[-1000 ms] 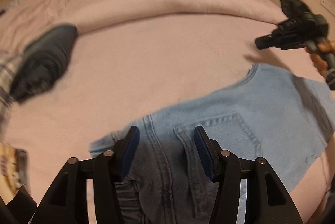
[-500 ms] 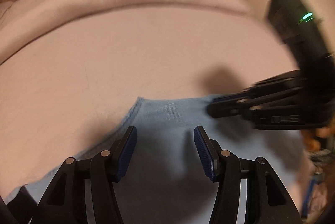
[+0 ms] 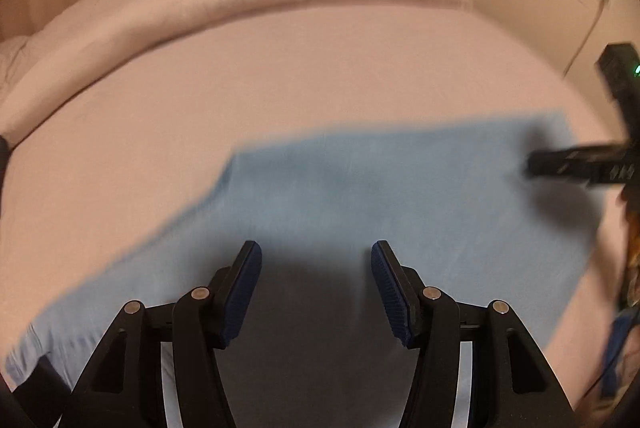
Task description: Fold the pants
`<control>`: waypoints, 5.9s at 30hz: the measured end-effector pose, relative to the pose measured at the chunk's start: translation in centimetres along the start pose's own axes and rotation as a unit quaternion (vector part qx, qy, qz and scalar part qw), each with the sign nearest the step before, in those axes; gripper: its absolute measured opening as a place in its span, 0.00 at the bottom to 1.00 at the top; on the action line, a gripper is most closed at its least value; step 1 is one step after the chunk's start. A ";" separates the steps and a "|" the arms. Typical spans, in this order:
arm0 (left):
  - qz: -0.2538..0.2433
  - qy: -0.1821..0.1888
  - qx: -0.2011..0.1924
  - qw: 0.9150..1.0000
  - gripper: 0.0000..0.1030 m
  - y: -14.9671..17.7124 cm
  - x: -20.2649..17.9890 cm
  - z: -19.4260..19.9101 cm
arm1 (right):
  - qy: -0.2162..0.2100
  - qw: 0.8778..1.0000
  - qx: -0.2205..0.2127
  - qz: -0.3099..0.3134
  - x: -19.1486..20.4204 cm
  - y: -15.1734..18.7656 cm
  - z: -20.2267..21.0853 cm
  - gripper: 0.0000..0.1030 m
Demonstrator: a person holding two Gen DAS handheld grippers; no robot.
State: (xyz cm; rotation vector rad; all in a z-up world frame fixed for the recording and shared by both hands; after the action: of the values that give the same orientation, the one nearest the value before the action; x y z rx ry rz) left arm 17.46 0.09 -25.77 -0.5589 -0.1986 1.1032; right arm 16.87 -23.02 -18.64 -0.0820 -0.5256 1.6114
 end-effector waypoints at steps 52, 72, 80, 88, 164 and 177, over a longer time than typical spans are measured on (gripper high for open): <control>0.159 0.256 0.040 0.953 0.72 -4.0 -16.2 -0.3 | -0.024 0.941 -0.211 -0.264 -18.5 8.7 9.9 0.16; 0.273 0.372 0.009 0.887 0.72 -3.9 -14.6 -0.5 | -0.044 0.968 -0.217 -0.116 -6.9 4.1 10.9 0.16; 0.297 0.364 0.052 0.881 0.49 -2.3 -14.6 -4.8 | -0.054 0.968 -0.224 -0.097 -5.7 4.2 13.7 0.16; 0.363 0.397 0.008 0.843 0.58 0.7 -9.2 -1.0 | -0.093 0.976 -0.198 -0.021 1.0 3.7 12.2 0.16; 0.253 0.110 -0.077 0.958 0.05 12.3 -1.8 6.4 | -0.060 0.969 -0.059 0.234 12.1 -4.0 -1.6 0.30; 0.291 0.197 -0.113 0.930 0.25 13.6 -2.4 8.1 | -0.088 0.906 0.061 0.409 18.0 -4.3 -9.1 0.17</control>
State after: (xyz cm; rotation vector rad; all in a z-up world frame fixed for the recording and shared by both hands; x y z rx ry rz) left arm 2.23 5.06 -25.74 -1.0776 0.2113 1.5199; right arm 21.90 -3.14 -20.53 -0.0665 -0.5607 2.4896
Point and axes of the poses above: each gripper's, at about its wrist camera, not at the fingertips, and z roughly against the way its jaws point, x to its left, y to its underside, the point moved 5 cm from there along -z, roughly the way its jaws point, and after that the axes turned 5 degrees about y, right-handed, at the moved point
